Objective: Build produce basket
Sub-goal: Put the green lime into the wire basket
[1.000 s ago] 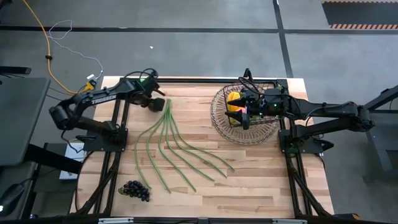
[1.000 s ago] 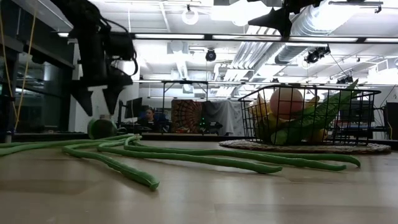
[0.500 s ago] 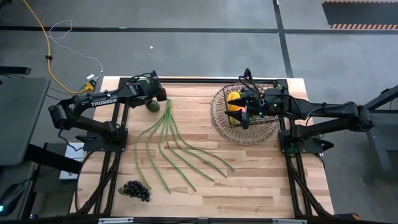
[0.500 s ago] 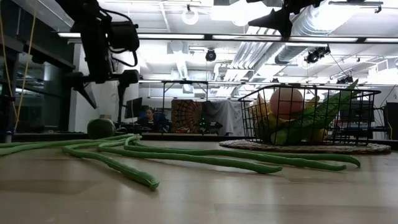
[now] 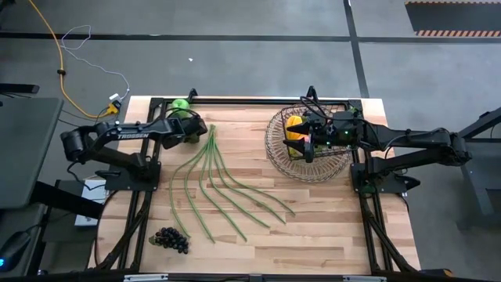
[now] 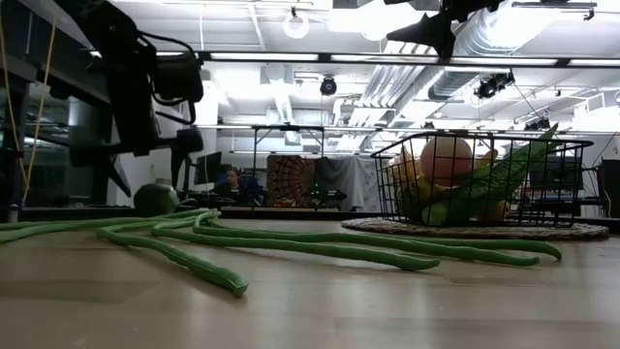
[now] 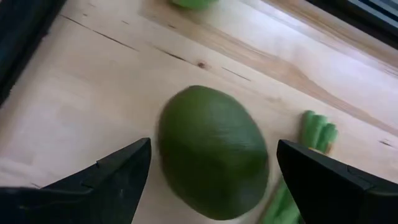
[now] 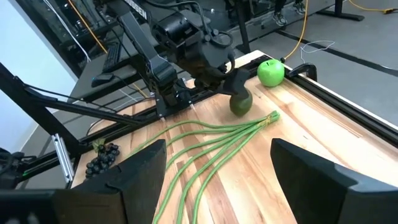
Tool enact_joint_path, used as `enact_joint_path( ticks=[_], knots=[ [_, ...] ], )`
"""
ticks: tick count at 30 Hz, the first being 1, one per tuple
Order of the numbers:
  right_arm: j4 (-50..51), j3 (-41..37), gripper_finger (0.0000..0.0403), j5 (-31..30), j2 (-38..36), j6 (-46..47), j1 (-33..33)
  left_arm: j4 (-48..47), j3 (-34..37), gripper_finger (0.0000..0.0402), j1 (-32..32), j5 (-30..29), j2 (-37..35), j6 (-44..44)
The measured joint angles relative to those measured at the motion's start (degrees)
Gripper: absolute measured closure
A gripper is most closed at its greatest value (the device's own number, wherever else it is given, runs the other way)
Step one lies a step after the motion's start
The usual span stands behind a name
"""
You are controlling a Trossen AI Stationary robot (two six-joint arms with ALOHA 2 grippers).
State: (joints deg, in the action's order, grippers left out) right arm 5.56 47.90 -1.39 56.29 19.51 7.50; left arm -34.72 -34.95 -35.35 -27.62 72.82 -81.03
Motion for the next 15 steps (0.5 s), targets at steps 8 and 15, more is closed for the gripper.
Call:
enact_joint_path(
  ticks=[8,15],
  knots=[
    [0.0,0.0,0.0126,0.0,0.0,-0.1,0.0,1.1,0.1,0.0067,-1.8,-0.2,4.4,0.0],
    [0.0,0.0,0.0126,0.0,0.0,0.0,0.0,6.1,0.1,0.0067,-3.7,4.2,10.1,2.3]
  ],
)
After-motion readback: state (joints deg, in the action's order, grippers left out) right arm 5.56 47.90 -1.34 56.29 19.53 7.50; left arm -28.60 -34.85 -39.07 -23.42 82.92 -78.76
